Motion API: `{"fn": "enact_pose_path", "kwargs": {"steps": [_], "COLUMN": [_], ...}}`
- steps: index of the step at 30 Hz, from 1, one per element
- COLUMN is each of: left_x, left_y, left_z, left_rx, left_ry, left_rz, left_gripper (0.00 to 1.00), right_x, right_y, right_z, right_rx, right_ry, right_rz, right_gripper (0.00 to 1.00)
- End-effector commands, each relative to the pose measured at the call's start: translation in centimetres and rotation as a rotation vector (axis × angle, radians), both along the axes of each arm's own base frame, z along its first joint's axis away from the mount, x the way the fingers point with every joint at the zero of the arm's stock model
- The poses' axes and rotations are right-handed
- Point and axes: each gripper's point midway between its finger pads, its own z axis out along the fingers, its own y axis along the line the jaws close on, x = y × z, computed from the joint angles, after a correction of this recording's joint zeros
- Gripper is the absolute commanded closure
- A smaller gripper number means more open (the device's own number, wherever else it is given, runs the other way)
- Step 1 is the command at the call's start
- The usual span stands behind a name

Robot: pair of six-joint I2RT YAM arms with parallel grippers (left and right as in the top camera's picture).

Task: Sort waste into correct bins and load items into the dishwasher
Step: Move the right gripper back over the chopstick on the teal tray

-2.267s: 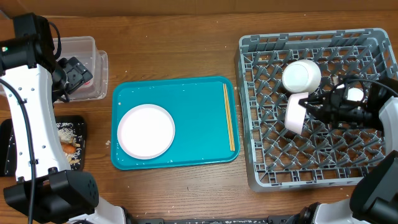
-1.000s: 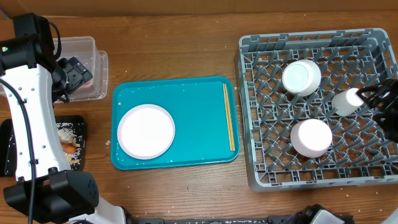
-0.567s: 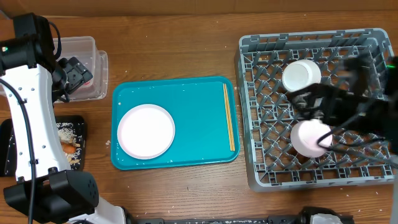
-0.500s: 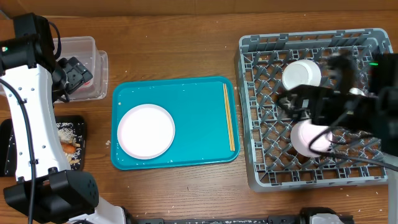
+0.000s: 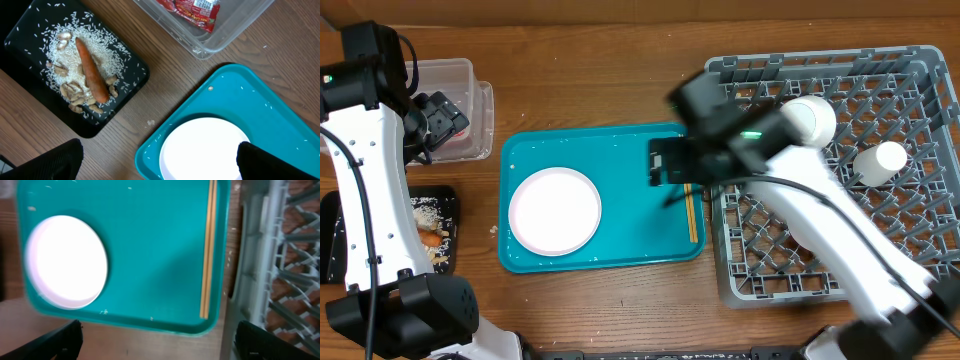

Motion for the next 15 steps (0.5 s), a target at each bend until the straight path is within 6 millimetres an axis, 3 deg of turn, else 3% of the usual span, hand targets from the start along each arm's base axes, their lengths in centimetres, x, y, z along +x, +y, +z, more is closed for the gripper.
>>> {"fn": "enact_pose_path", "kwargs": {"steps": [1,7,15], "left_x": [-0.1,-0.1,-0.1], "left_y": [0.0,0.0,0.0], "left_z": [1.0,1.0,1.0], "left_rx": [0.011,0.011,0.011], "left_ry": [-0.026,-0.026,-0.026], "left_rz": [-0.003,-0.003,-0.003], "left_gripper": [0.00,0.00,0.00], "right_x": [2.7,4.4,5.6], "right_y": [0.2,1.7,2.4], "right_z": [-3.4,-8.4,-12.6], "right_rx": [-0.136,-0.174,-0.215], "right_ry": [-0.039,0.007,0.031], "right_rz": [-0.064,-0.060,-0.042], "right_gripper": [0.00,0.00,0.01]}}
